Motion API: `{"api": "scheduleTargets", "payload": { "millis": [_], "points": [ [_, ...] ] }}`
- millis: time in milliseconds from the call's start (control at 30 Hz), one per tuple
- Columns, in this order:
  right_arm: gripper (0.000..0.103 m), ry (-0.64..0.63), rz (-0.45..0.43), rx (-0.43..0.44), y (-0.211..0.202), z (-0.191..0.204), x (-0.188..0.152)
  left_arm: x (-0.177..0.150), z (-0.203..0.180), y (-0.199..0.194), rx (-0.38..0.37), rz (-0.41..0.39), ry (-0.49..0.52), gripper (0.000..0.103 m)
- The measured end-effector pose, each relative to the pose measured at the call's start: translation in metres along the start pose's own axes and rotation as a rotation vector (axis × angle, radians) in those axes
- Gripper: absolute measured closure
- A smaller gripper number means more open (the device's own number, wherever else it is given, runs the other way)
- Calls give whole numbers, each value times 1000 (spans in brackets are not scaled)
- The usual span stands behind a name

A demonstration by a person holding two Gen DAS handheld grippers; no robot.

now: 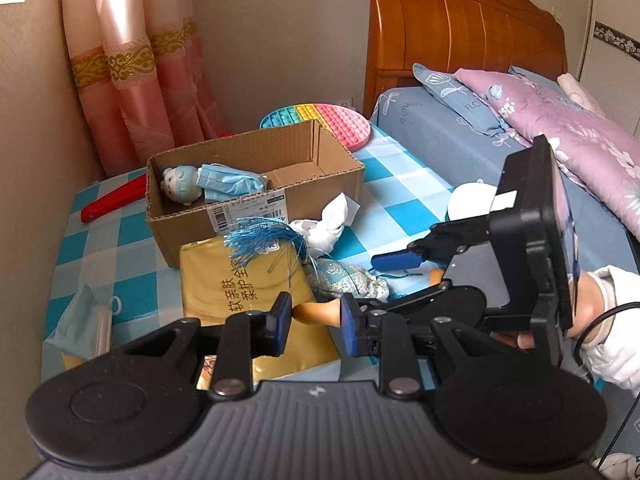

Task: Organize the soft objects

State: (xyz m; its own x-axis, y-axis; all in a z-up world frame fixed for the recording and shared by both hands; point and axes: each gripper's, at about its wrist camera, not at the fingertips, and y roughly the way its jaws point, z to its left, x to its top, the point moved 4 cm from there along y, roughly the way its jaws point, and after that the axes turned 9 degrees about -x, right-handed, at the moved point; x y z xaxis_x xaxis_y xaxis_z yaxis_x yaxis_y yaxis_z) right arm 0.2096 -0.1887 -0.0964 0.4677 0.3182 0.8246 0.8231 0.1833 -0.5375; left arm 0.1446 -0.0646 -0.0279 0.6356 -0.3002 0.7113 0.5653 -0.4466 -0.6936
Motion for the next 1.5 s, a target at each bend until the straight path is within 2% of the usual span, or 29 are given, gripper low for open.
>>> {"api": "scheduleTargets", "payload": {
  "millis": [67, 200, 300, 500, 900, 1200, 1500],
  "points": [
    [46, 13, 7, 14, 4, -2, 1, 0, 0, 2, -1, 2, 0, 78],
    [60, 27, 7, 30, 6, -3, 1, 0, 0, 4, 0, 8, 2, 78],
    [64, 28, 10, 31, 3, -2, 2, 0, 0, 3, 0, 11, 5, 78],
    [67, 13, -7, 20, -16, -2, 4, -3, 2, 1, 6, 14, -5, 78],
    [67, -59, -64, -36, -80, -6, 3, 0, 9, -6, 40, 7, -1, 78],
    [67, -80, -158, -75, -116, -13, 24, 41, 25, -1, 78, -40, 20, 78],
    [67, -65, -245, -115, -132, -32, 58, 94, 60, 37, 107, -28, 22, 78]
  ]
}}
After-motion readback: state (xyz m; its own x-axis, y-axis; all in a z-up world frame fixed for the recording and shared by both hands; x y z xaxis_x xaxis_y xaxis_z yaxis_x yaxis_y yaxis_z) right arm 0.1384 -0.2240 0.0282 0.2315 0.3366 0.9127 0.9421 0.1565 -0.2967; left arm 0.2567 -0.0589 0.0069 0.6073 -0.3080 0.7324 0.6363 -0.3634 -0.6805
